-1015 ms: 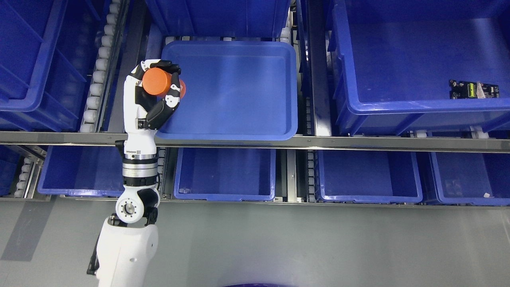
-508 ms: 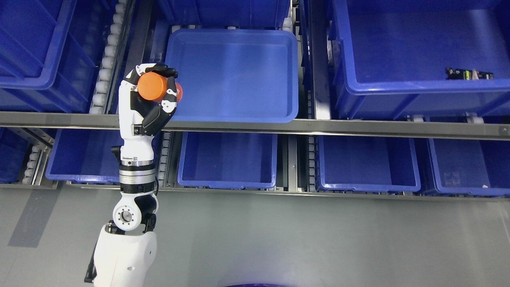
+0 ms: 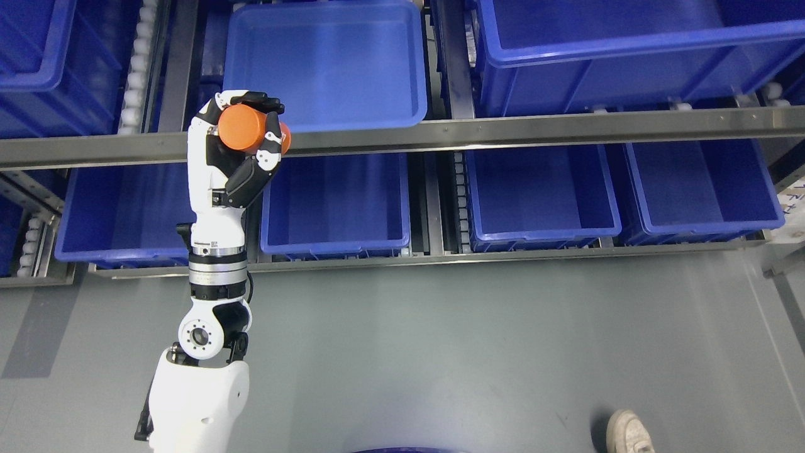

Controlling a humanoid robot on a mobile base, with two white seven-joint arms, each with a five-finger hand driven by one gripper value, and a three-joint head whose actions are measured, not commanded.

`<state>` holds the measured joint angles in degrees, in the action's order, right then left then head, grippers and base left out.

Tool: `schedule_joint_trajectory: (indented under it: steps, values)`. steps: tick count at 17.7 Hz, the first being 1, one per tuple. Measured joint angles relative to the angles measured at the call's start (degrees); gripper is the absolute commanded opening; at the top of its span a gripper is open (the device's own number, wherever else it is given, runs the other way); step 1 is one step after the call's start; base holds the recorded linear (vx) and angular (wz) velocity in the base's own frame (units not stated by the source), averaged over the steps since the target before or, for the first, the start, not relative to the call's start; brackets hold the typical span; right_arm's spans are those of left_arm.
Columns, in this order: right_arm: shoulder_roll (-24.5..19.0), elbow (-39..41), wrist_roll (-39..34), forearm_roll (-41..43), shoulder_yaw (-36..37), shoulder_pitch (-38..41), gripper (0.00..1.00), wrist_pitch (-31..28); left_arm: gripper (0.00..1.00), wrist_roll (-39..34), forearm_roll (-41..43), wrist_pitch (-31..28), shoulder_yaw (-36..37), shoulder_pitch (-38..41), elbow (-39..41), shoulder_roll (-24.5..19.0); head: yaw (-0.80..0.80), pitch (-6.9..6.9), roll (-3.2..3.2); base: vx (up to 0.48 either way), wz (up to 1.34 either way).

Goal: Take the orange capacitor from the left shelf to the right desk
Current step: 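Hold the capacitor in the left hand while turning toward the steel table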

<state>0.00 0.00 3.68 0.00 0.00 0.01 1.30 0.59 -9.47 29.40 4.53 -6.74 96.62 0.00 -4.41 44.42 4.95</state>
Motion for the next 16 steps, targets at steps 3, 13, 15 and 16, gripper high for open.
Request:
schedule_joint_trajectory:
  steps: [3,13,15,16]
  values:
    - [0.00,0.00,0.00,0.00,0.00,0.01,1.00,0.00,0.03,0.00,-0.06,0.30,0.08,-0.05,0.19,0.00,0.00,0.00,0.00,-0.246,0.07]
    - [0.00,0.00,0.00,0.00,0.00,0.00,1.00,0.00,0.03,0.00,-0.10,0.67,0.41,-0.85,0.31,0.00,0.00,0.00,0.00,-0.154,0.02]
    - [0.00,0.00,0.00,0.00,0.00,0.00,1.00,0.00,0.03,0.00,-0.10,0.64,0.43,-0.83,0.32,0.00,0.00,0.00,0.00,-0.033,-0.07]
    - [0.00,0.00,0.00,0.00,0.00,-0.01,1.00,0.00,0.03,0.00,-0.10,0.52,0.48,-0.69,0.32,0.00,0.00,0.00,0.00,-0.005,-0.09]
